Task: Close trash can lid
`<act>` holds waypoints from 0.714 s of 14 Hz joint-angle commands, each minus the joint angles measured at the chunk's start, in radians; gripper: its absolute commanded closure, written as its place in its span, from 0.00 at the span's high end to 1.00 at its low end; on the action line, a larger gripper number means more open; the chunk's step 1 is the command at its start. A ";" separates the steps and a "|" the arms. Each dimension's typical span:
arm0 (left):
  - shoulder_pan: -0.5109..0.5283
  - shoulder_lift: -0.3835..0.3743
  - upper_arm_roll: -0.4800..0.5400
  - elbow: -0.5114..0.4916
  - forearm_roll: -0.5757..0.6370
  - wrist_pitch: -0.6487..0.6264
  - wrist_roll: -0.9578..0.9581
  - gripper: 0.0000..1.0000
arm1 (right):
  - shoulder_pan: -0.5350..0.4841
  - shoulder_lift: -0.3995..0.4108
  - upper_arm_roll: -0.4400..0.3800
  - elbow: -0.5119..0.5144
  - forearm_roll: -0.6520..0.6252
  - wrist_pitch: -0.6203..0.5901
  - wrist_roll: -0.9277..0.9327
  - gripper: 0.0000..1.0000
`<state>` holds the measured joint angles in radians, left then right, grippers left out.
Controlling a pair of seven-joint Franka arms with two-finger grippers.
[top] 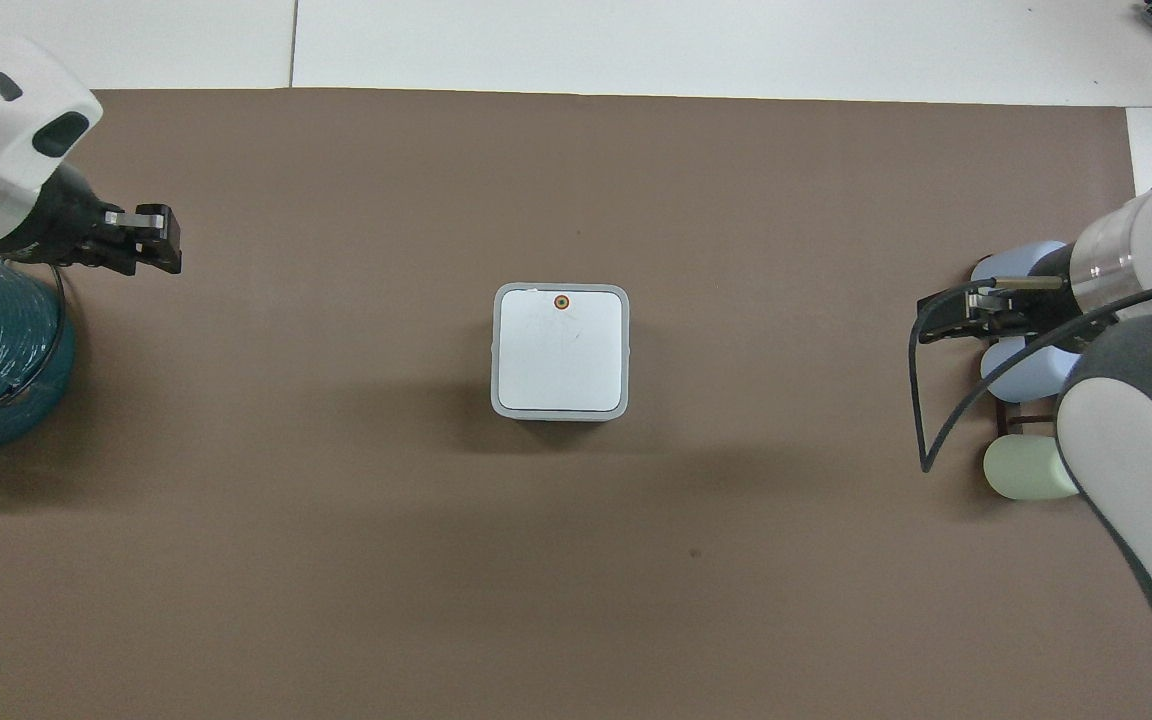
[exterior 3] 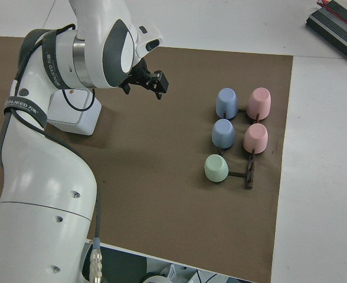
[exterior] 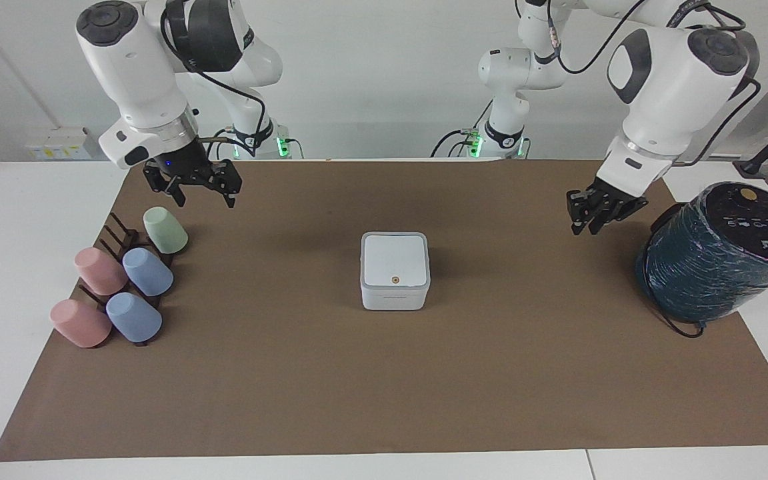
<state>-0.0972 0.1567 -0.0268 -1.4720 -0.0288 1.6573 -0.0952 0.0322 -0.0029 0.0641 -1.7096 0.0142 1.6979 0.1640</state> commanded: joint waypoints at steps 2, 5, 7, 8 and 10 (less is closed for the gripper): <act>-0.004 -0.017 -0.013 -0.016 0.053 0.004 0.003 1.00 | -0.017 -0.025 0.010 -0.025 0.006 0.003 -0.027 1.00; -0.007 -0.016 -0.015 -0.017 0.053 0.032 0.006 1.00 | -0.017 -0.025 0.010 -0.025 0.006 0.003 -0.027 1.00; -0.006 -0.017 -0.016 -0.022 0.053 0.033 0.006 1.00 | -0.017 -0.025 0.010 -0.025 0.006 0.003 -0.027 1.00; -0.006 -0.017 -0.015 -0.022 0.053 0.036 0.006 1.00 | -0.017 -0.025 0.010 -0.025 0.006 0.003 -0.027 1.00; -0.006 -0.017 -0.015 -0.024 0.053 0.039 0.003 1.00 | -0.017 -0.025 0.010 -0.025 0.006 0.003 -0.027 1.00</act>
